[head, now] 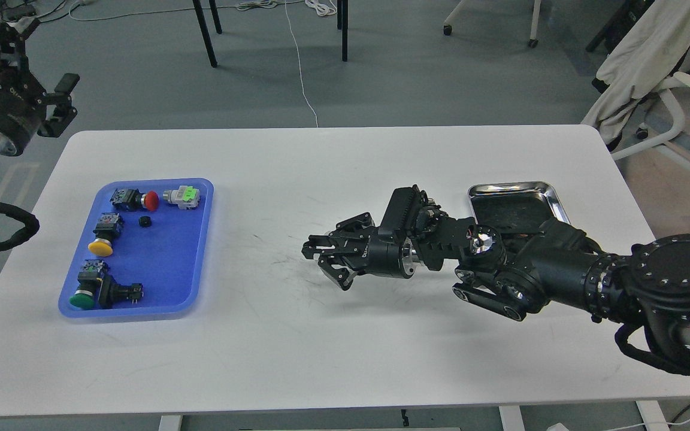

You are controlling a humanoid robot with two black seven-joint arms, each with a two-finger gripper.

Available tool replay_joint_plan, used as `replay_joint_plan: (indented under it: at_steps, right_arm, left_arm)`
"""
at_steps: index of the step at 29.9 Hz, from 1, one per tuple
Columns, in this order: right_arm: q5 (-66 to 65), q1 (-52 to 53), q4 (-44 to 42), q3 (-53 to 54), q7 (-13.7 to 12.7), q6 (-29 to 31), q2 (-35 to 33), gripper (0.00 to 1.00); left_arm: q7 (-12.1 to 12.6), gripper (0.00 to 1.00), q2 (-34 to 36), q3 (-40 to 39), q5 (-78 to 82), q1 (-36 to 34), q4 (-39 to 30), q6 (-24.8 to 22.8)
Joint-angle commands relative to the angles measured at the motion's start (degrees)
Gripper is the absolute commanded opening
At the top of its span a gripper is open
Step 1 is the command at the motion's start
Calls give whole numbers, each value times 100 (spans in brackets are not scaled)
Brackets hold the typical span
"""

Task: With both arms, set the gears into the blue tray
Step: 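Lower the right gripper and release the small black part on the table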

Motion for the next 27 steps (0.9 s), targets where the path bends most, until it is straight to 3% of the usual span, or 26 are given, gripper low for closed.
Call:
replay_joint_plan:
  at_steps: [1,6,14,23,27]
  right_arm:
    - [-3,-78,-5,-1,-1,-1,0,2]
    - [-3,-113,3,-1,-1,8,0,7]
    - [6,-104,3,-10,-1,34,0,42]
    - [14,-122,-32,8,-1,34,0,51]
    - [93,-122,-76,34,-1,17,0,62]
  left_arm:
    - [0,98,-7,0,0,-1,-2,1]
    - [0,98,2,0,0,-1,-11,1]
    - [0,98,72,0,0,-1,-19,1]
    - [0,98,81,-9,0,-1,-19,1]
    - [0,98,90,0,0,8,-11,10]
